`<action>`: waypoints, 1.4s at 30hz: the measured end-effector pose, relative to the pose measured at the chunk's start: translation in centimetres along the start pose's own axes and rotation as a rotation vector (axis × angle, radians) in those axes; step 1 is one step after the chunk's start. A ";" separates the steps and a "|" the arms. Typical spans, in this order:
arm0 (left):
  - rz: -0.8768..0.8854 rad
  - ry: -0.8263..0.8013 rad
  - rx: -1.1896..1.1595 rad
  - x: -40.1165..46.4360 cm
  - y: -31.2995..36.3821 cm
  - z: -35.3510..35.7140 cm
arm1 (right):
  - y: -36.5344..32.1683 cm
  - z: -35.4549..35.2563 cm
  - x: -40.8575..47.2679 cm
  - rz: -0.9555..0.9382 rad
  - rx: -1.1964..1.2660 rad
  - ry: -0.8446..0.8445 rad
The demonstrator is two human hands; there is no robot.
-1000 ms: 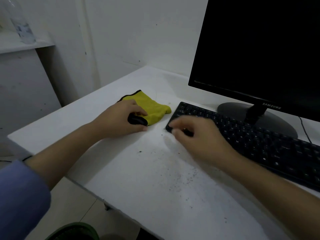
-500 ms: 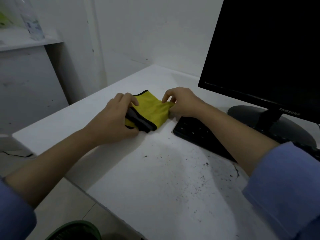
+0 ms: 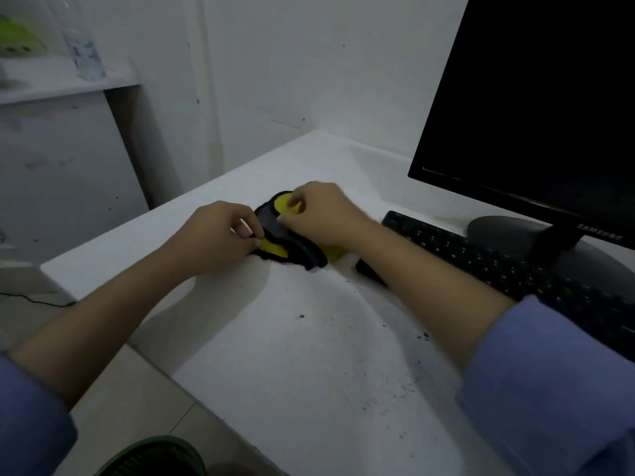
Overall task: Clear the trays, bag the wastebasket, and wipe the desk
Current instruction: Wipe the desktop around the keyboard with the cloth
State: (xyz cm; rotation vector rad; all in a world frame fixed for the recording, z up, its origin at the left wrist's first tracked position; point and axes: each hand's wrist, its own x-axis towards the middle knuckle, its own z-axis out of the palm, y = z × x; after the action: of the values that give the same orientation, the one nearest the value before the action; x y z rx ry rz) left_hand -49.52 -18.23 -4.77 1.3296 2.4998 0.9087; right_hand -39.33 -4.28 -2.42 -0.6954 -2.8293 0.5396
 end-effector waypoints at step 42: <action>0.303 -0.124 0.236 2.7 2.4 -0.7 | 1.3 -3.3 -4.9 -0.006 -0.265 -0.276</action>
State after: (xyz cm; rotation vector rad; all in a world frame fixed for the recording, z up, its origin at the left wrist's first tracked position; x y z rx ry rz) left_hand -49.73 -15.35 -2.44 1.8162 2.4088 0.5700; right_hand -33.69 -4.55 -0.35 -0.7043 -3.1998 0.2798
